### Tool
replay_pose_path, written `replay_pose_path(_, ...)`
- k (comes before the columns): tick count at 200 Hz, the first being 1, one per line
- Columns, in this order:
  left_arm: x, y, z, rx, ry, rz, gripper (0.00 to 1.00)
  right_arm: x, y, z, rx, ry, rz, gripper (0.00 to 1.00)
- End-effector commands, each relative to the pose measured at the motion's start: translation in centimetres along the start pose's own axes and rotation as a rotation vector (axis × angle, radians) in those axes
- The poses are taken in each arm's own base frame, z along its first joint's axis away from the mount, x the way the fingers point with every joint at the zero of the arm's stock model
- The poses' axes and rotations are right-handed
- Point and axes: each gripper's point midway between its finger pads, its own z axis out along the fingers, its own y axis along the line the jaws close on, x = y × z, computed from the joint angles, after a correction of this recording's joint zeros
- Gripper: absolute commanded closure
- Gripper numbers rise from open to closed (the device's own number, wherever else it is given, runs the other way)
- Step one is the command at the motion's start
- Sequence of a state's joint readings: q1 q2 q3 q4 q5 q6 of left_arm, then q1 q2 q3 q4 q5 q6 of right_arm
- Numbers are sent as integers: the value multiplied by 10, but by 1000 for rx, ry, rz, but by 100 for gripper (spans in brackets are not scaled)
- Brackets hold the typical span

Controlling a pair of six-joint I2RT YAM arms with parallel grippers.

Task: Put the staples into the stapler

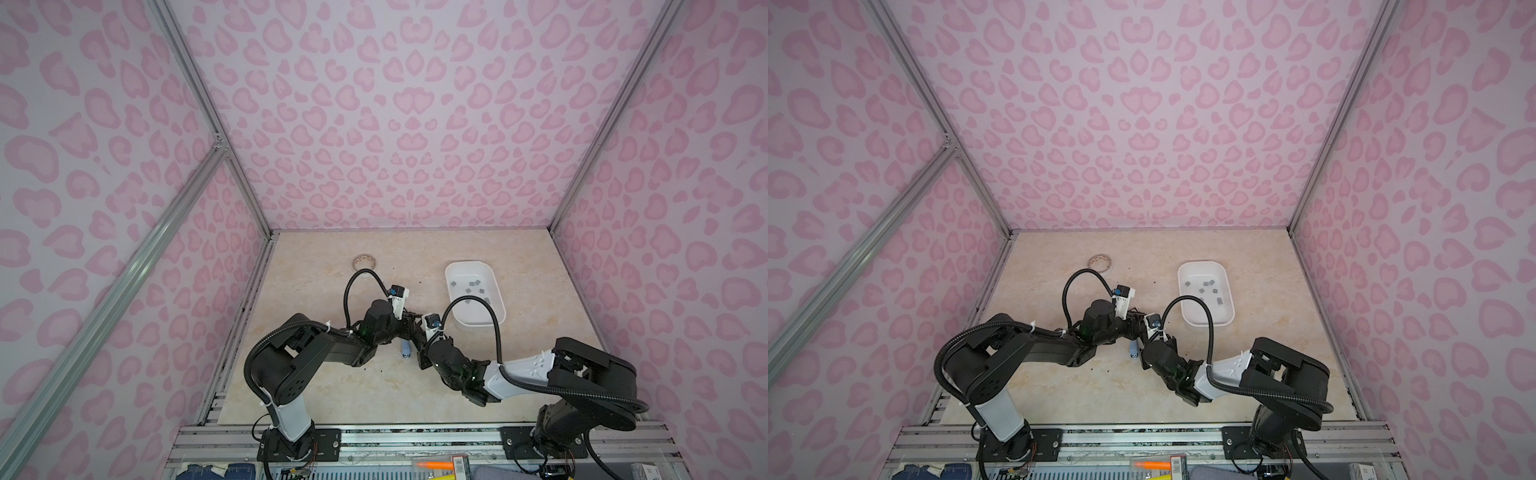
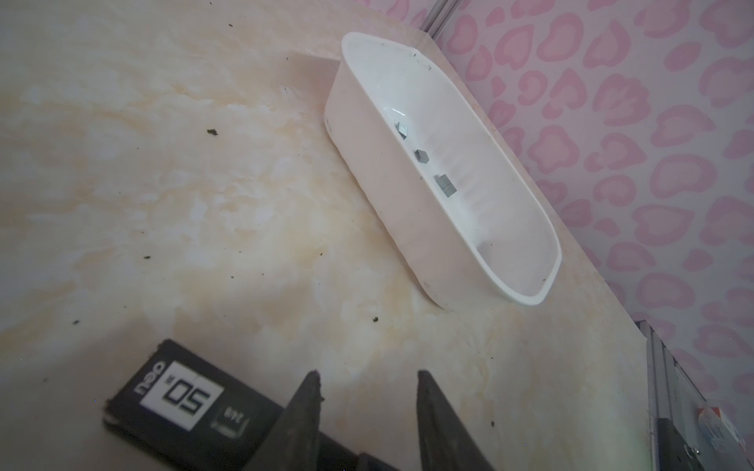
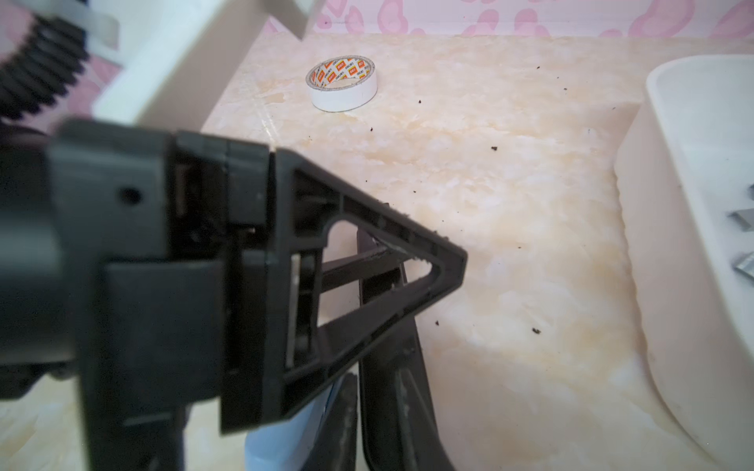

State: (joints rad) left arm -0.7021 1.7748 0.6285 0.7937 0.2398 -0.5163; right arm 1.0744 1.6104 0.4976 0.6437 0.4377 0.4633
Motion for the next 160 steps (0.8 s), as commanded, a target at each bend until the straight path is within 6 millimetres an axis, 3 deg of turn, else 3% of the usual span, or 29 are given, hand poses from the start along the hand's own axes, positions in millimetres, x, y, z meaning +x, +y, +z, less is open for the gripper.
replay_pose_path(1,-7,-6,3,40,-40,1,60,27,-9,2,24,77,-18,81)
replay_pose_path(49,-4,-4,4,44,-43,0,61,38,-13,5,28,84,-6,82)
replay_pose_path(72,-9,-7,4,51,-51,5,61,27,-10,1,21,66,-4,81)
replay_pose_path(89,-17,-12,0,61,-68,15,59,12,-10,-4,37,52,-1,74)
replay_pose_path(125,-61,-23,-35,55,-185,49,38,-35,-25,-28,157,8,51,47)
replay_pose_path(137,-81,-28,-57,29,-250,60,30,-59,-32,-39,213,-18,69,32)
replay_pose_path(160,-117,-31,-117,-82,-407,87,20,-121,-46,-73,322,-92,54,24)
